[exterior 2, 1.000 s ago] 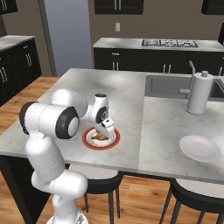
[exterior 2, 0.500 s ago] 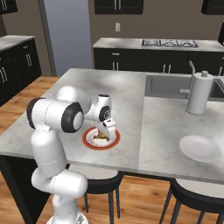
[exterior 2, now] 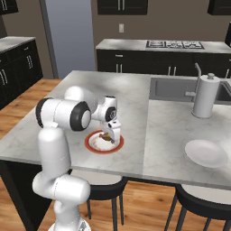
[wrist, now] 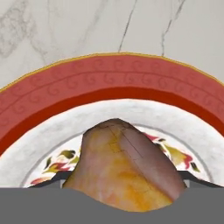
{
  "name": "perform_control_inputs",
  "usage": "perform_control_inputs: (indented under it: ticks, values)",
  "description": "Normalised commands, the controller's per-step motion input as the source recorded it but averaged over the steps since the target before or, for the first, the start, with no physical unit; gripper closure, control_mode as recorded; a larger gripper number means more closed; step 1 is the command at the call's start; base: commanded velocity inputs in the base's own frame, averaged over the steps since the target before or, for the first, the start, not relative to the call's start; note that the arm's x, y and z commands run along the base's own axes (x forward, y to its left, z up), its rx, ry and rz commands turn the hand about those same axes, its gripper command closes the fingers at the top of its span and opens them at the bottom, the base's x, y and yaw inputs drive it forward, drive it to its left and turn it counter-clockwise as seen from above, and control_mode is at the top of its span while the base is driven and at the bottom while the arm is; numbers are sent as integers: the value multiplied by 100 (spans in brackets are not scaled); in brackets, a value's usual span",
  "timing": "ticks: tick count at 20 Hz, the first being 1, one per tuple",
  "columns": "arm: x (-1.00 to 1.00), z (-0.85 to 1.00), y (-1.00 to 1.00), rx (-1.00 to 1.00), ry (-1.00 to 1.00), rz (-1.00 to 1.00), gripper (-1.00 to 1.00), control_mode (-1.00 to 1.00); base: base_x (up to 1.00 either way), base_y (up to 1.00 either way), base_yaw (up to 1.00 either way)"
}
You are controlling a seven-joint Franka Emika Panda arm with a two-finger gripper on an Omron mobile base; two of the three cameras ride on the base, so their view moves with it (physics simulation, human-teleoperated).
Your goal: Transport the chicken drumstick and onion to the fridge. Place the chicken drumstick on the rack containing meat and place the onion on the rack containing the vegetable, ensuring meats and vegetables are on different racks.
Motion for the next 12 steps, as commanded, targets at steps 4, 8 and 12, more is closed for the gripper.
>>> perform_control_inputs:
  ticks: [4,8,12]
  values:
    - [-5,-11,27,0,0,-12,100,-100,0,0,0]
    - [-29,21,6,1,-4,-15,100,-100,0,0,0]
    - [-61,51,0,6,-7,-14,100,-100,0,0,0]
